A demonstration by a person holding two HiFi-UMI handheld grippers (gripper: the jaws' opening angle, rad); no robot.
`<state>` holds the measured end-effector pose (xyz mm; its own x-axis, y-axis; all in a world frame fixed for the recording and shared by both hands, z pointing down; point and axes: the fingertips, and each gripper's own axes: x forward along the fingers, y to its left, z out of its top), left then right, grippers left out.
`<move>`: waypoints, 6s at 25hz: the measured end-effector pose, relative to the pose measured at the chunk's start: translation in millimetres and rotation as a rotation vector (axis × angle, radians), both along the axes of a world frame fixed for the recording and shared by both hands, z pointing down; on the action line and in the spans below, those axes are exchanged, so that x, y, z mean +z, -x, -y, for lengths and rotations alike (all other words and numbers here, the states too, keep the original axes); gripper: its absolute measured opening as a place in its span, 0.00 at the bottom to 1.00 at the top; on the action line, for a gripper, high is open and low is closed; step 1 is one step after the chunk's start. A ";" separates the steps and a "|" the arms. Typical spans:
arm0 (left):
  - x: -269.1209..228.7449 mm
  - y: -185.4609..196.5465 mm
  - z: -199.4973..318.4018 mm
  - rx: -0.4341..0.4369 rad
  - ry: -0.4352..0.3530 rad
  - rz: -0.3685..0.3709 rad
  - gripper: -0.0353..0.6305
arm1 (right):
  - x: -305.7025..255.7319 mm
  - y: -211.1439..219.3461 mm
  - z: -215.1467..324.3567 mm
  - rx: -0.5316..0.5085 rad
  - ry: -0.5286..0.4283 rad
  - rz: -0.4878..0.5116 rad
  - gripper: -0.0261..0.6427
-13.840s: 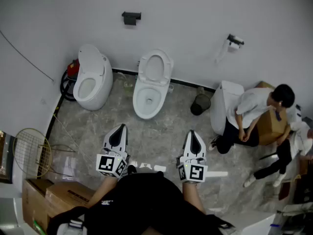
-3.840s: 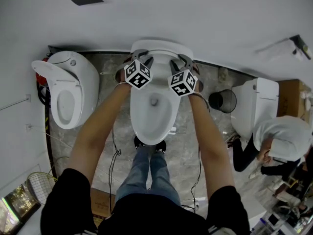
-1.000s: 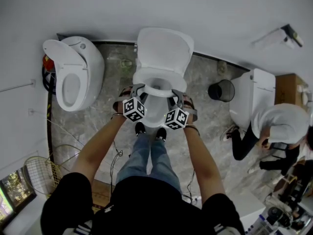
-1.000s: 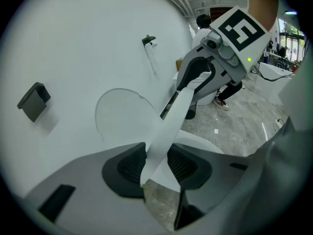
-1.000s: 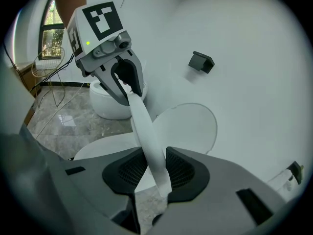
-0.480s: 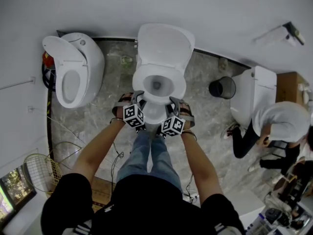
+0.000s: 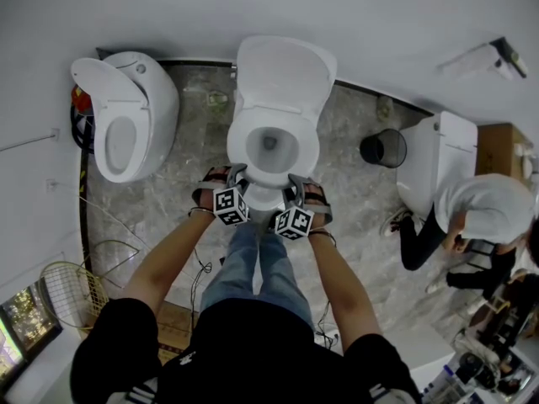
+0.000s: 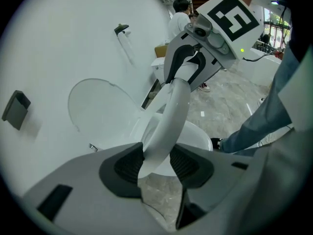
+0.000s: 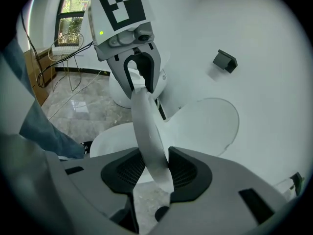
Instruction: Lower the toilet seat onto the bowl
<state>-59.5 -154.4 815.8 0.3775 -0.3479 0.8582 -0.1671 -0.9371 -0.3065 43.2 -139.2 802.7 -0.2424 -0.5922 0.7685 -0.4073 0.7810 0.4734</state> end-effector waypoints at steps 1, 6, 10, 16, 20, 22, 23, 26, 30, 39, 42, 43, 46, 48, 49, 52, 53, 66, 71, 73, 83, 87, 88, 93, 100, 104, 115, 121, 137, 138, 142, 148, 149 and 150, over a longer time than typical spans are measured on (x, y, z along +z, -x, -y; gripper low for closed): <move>1.7 0.7 -2.2 0.006 0.002 0.007 0.31 | 2.0 0.6 -2.4 -0.001 0.004 -0.005 0.28; 16.6 3.5 -15.9 0.038 0.024 0.047 0.32 | 14.5 1.4 -15.4 -0.002 0.038 -0.024 0.29; 23.1 4.9 -23.9 0.063 0.033 0.066 0.33 | 21.3 3.3 -26.0 0.040 0.068 -0.006 0.31; 32.0 5.2 -32.6 0.095 0.057 0.075 0.34 | 13.0 -1.3 -47.1 0.209 0.131 0.112 0.34; 38.0 7.0 -38.6 0.112 0.070 0.083 0.35 | 12.3 -9.4 -75.2 0.456 0.262 0.342 0.34; 41.1 7.1 -41.8 0.119 0.077 0.088 0.35 | 22.5 -17.8 -90.3 0.670 0.381 0.534 0.35; 43.0 7.2 -43.5 0.124 0.081 0.091 0.35 | 28.5 -22.0 -95.7 0.790 0.447 0.651 0.34; 48.4 6.9 -47.7 0.136 0.094 0.100 0.36 | 40.0 -29.4 -94.7 1.078 0.610 1.035 0.35; 55.8 8.3 -52.6 0.147 0.111 0.115 0.37 | 54.1 -31.7 -80.3 1.269 0.727 1.380 0.39; 68.7 11.0 -64.8 0.165 0.136 0.131 0.39 | 77.1 -24.4 -68.9 1.456 0.783 1.610 0.40; 71.7 11.1 -67.2 0.167 0.137 0.135 0.39 | 84.1 -23.9 -67.1 1.477 0.771 1.609 0.33; 71.7 11.2 -67.6 0.162 0.135 0.135 0.39 | 84.7 -23.7 -67.1 1.485 0.773 1.615 0.32; 71.4 14.2 -70.6 0.122 0.131 0.123 0.39 | 88.1 -22.8 -70.2 1.500 0.782 1.624 0.31; 71.4 20.7 -74.7 0.054 0.151 0.098 0.39 | 89.9 -22.0 -71.7 1.507 0.785 1.610 0.31; 70.4 25.5 -77.4 0.000 0.177 0.076 0.37 | 91.3 -21.6 -72.7 1.513 0.788 1.607 0.31; 71.4 45.9 -90.3 -0.272 0.352 -0.043 0.36 | 95.3 -21.4 -75.6 1.523 0.792 1.601 0.31; 73.4 53.1 -95.7 -0.400 0.445 -0.104 0.36 | 96.4 -21.1 -76.8 1.526 0.794 1.598 0.31; 78.4 49.9 -57.0 -1.433 1.201 -1.154 0.37 | 111.2 -19.1 -87.3 1.534 0.822 1.537 0.31; 100.1 52.8 -65.1 -1.500 1.184 -1.058 0.26 | 121.6 -16.2 -94.8 1.544 0.838 1.500 0.31; 107.1 51.6 -67.0 -1.505 1.178 -1.021 0.27 | 128.3 -15.4 -98.2 1.549 0.853 1.478 0.31; 142.4 52.6 -85.9 -1.531 1.183 -0.871 0.27 | 163.5 -11.9 -118.4 1.611 0.923 1.359 0.33; 156.2 54.1 -92.0 -1.526 1.185 -0.811 0.27 | 180.0 -9.8 -126.2 1.634 0.967 1.291 0.35; 159.7 54.0 -93.3 -1.527 1.188 -0.798 0.27 | 183.9 -9.8 -127.7 1.638 0.977 1.275 0.35; 173.9 53.7 -98.2 -1.527 1.196 -0.734 0.28 | 197.6 -11.3 -133.0 1.657 0.994 1.199 0.36; 195.8 55.9 -104.5 -1.523 1.185 -0.654 0.28 | 217.1 -12.3 -140.0 1.671 1.000 1.054 0.36; 203.9 57.6 -105.6 -1.531 1.166 -0.616 0.28 | 225.0 -12.2 -141.8 1.679 1.014 0.979 0.36; 176.6 72.5 -106.4 -1.550 1.097 -0.526 0.20 | 193.1 -36.7 -142.8 1.555 0.874 0.762 0.09; 81.9 66.5 -94.2 -1.347 0.973 -0.588 0.13 | 98.3 -59.0 -107.1 1.457 0.690 0.930 0.07; -304.1 40.1 -8.0 -0.765 0.099 -1.046 0.06 | -339.3 -75.8 -14.3 0.691 -0.339 1.015 0.07; -331.1 41.4 -9.9 -0.726 0.024 -1.055 0.06 | -364.6 -71.5 -21.1 0.651 -0.389 1.008 0.07; -423.2 52.4 -25.7 -0.644 -0.229 -1.127 0.06 | -430.2 -67.9 -50.8 0.593 -0.522 1.019 0.07; -482.0 79.6 -50.5 -0.660 -0.447 -1.181 0.06 | -459.5 -79.9 -78.7 0.640 -0.638 1.057 0.06; -484.0 82.1 -53.8 -0.662 -0.465 -1.177 0.06 | -460.4 -81.5 -80.5 0.647 -0.651 1.047 0.06; -486.1 83.2 -56.6 -0.666 -0.476 -1.173 0.06 | -461.2 -83.0 -81.3 0.650 -0.662 1.035 0.06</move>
